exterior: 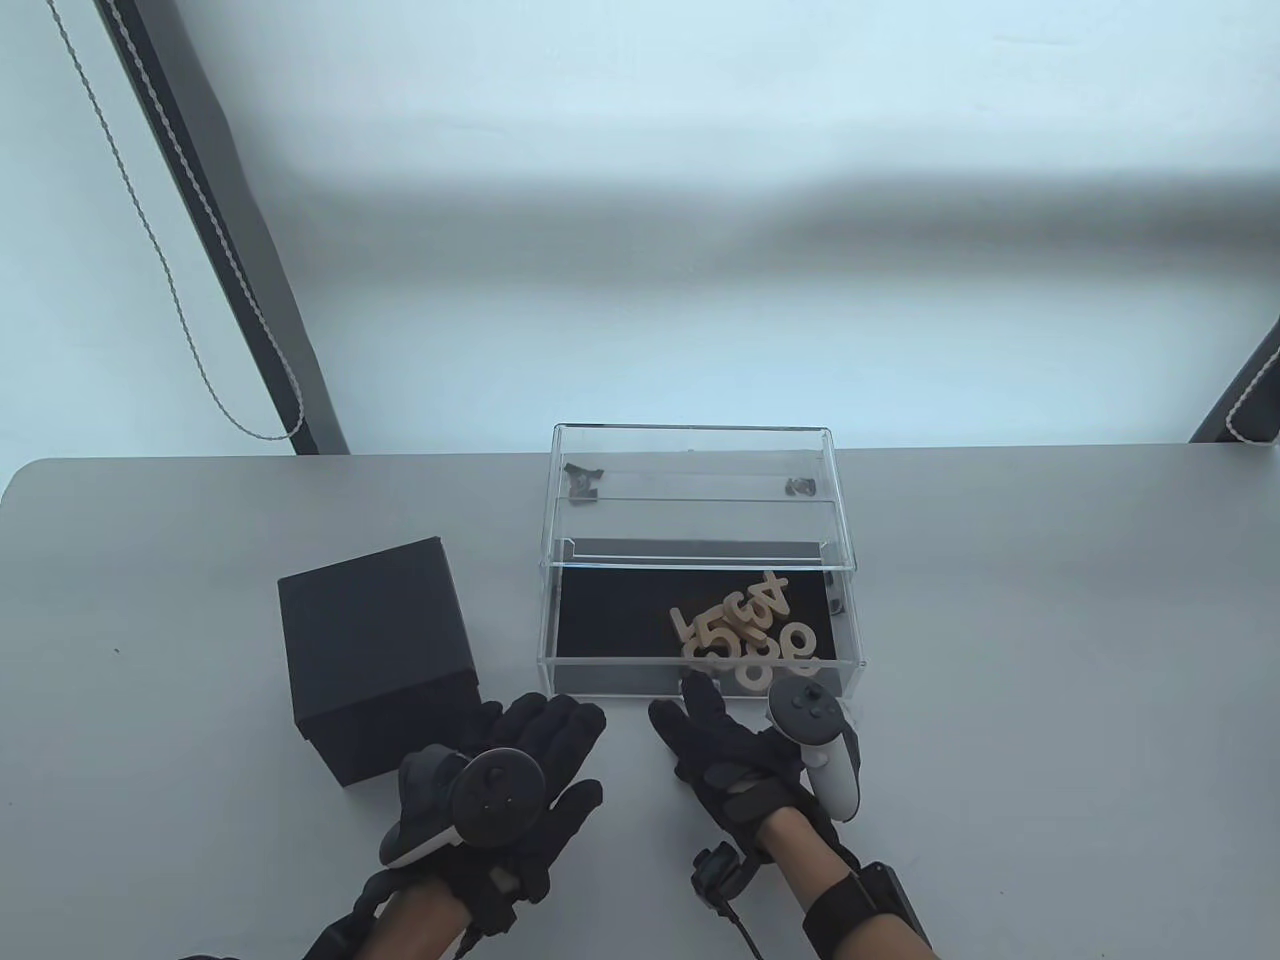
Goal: Pour number blocks into a drawer
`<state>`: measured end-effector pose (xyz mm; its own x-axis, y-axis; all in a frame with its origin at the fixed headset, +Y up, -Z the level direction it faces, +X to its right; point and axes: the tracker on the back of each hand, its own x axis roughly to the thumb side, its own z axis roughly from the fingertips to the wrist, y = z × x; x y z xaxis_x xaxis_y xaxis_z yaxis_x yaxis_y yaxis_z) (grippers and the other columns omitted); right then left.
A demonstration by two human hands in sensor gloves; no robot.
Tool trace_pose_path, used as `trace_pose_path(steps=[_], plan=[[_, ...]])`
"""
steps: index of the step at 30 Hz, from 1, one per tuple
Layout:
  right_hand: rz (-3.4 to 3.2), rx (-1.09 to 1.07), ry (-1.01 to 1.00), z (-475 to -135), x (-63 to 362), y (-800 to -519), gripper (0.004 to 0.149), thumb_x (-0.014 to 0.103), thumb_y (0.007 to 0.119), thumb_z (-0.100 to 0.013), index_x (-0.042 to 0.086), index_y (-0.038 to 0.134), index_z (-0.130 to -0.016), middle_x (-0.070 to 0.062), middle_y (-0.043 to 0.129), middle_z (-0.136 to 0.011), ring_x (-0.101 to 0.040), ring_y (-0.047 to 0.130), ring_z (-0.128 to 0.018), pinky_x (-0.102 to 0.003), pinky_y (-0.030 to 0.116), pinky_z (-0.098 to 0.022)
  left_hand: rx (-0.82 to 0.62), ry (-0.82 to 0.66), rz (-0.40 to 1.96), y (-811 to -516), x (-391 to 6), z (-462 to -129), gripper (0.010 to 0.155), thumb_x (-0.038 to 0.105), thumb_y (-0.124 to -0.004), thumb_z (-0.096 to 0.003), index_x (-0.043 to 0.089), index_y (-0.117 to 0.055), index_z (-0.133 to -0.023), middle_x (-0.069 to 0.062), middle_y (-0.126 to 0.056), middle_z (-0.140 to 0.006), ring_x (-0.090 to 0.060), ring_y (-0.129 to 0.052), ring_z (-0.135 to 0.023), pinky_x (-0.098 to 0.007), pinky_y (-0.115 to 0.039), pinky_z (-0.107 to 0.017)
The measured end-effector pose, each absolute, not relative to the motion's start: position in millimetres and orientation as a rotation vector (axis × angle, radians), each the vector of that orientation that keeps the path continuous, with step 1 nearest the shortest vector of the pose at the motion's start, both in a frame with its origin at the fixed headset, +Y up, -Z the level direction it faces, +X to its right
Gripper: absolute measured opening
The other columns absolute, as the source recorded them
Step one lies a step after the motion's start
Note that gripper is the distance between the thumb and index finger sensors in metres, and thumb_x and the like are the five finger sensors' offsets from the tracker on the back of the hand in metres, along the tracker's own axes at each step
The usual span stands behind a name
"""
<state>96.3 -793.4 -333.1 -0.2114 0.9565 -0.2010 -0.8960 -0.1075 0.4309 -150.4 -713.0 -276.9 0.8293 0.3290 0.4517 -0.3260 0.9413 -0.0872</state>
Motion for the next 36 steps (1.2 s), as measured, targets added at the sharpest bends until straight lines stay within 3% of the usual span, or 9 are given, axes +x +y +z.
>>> trace_pose_path(steps=[7, 16, 24, 36], plan=[[1.699, 0.109, 0.501, -340.1, 98.4, -792.0, 0.095, 0.063, 0.066, -0.051, 0.004, 0.012, -0.103, -0.039, 0.017, -0.104, -0.059, 0.045, -0.096, -0.067, 0.052, -0.067, -0.068, -0.429, 0.370, -722.2, -159.5, -284.3, 0.072, 0.060, -0.061, -0.0485, 0.027, -0.045, -0.111, -0.013, -0.059, -0.119, -0.044, -0.052, -0.108, -0.069, -0.034, -0.077], [1.726, 0.077, 0.484, -378.1, 93.1, -789.8, 0.094, 0.063, 0.066, -0.052, 0.003, 0.013, -0.103, -0.040, 0.017, -0.103, -0.059, 0.044, -0.097, -0.068, 0.053, -0.066, -0.101, -0.411, 0.377, -723.2, -161.7, -285.3, 0.072, 0.060, -0.061, -0.0485, 0.026, -0.045, -0.111, -0.014, -0.059, -0.119, -0.044, -0.052, -0.108, -0.070, -0.034, -0.077], [1.758, 0.098, 0.518, -410.3, 92.3, -790.9, 0.094, 0.064, 0.061, -0.056, 0.004, 0.007, -0.104, -0.039, 0.010, -0.104, -0.061, 0.038, -0.097, -0.065, 0.052, -0.069, -0.129, -0.399, 0.379, -723.0, -162.8, -285.7, 0.072, 0.060, -0.061, -0.0485, 0.026, -0.045, -0.111, -0.014, -0.059, -0.119, -0.044, -0.052, -0.108, -0.070, -0.034, -0.077], [1.775, 0.107, 0.546, -423.9, 91.7, -795.2, 0.093, 0.066, 0.058, -0.059, 0.009, 0.001, -0.106, -0.033, 0.005, -0.108, -0.056, 0.034, -0.101, -0.061, 0.053, -0.072, -0.152, -0.389, 0.378, -723.4, -163.9, -287.0, 0.072, 0.059, -0.061, -0.0484, 0.026, -0.046, -0.111, -0.014, -0.059, -0.119, -0.044, -0.052, -0.108, -0.070, -0.034, -0.076]])
